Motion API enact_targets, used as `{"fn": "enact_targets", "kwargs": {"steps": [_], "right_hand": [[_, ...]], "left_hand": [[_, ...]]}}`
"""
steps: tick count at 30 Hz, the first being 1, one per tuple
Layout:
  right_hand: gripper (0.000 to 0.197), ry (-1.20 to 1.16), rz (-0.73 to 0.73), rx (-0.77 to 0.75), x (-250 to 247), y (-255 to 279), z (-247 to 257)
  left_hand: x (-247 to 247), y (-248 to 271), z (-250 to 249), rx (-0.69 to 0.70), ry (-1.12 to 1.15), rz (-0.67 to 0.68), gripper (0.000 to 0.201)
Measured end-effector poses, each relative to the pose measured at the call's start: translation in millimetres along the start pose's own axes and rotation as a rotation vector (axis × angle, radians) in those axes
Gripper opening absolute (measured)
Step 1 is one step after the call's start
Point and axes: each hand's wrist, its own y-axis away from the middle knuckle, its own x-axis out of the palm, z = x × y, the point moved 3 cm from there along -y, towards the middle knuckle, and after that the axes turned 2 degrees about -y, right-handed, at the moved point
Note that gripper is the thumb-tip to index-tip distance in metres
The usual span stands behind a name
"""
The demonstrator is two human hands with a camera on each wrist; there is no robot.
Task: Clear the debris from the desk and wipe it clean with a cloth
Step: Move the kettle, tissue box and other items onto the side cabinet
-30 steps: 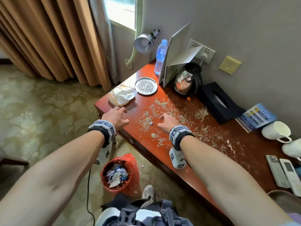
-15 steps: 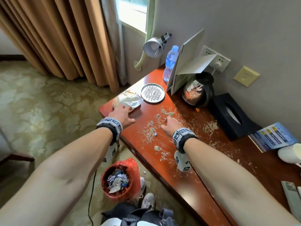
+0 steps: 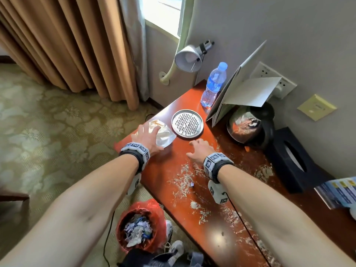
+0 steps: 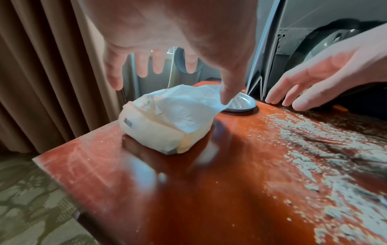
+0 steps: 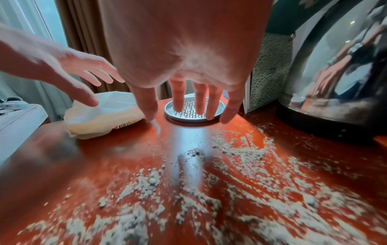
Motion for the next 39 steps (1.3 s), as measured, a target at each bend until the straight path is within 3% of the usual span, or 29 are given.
{"fn": "enact_targets", "kwargs": {"steps": [4,12,17,22,27,32,36,39], "right_hand": [[0.058,-0.063,0.014,0.0,-5,-27,6],[0.066,-0.001,0.117,0.002,-3,-68,-1],[0.059,0.025,0.085,-0.042,-1,-64,-5],[0.045,0.032,0.058,-0.092,1,-51,-10],[0.052,0.033,-0.002,-0.129,3,-43,-20],[0.045,-0.079,-0.173,0.036,-6,-48,-31],[0.04,-0.383,-0.168,0.277,-8,-58,-39],[0.039,-0.518,-0.155,0.378,-6,-63,-38]], "left_hand": [[10,-19,4,-0.035,0.034,-0.003,0.098],[35,-34,-2,-0.054,0.02,0.063,0.092],[38,-28,-7,-0.07,-0.025,0.056,0.087],[31,-29,-7,-0.077,-0.034,0.011,0.097],[23,-34,-10,-0.101,0.031,-0.016,0.091],[31,-31,-15,-0.112,0.018,-0.013,0.083],[35,-28,-13,-0.183,0.088,0.016,0.102],[34,-27,-11,-0.189,0.112,0.052,0.107]]}}
